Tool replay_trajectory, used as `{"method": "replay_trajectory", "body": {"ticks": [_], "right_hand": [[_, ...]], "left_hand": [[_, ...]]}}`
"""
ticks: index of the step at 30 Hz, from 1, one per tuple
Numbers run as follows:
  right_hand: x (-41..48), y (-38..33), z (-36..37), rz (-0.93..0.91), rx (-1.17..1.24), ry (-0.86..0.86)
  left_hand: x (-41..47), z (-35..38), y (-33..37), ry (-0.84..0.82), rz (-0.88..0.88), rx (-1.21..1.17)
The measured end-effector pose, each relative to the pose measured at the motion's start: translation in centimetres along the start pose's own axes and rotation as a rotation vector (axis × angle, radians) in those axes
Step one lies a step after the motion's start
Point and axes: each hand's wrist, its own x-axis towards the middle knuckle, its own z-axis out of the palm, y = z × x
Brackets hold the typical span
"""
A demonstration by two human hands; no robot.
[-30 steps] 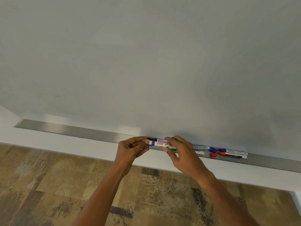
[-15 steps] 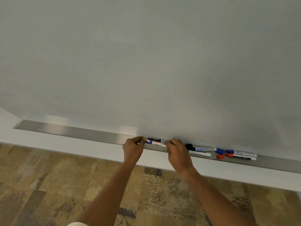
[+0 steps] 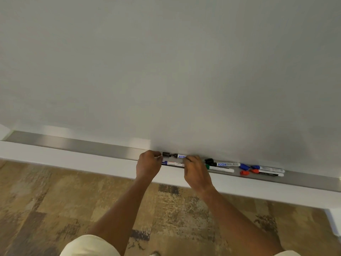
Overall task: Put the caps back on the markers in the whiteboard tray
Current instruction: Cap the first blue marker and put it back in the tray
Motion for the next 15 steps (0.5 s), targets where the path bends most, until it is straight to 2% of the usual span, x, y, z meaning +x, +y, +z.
{"method": "replay_trajectory", "body": {"ticks": [5, 9, 15], "right_hand": [[0.8, 0.2, -0.6, -0.041, -0.173, -0.065], [0.5, 0.2, -0.5, -0.044, -0.247, -0.079], [1.2, 0.6, -0.4, -0.056, -0.200, -0.089]], "left_hand": [[0.6, 0.3, 0.9, -0.064, 0.200, 0.252], [0.9, 0.5, 1.1, -0.130, 0.233, 0.351], [1.7, 0.5, 1.3, -0.166, 0.187, 0.335]]}}
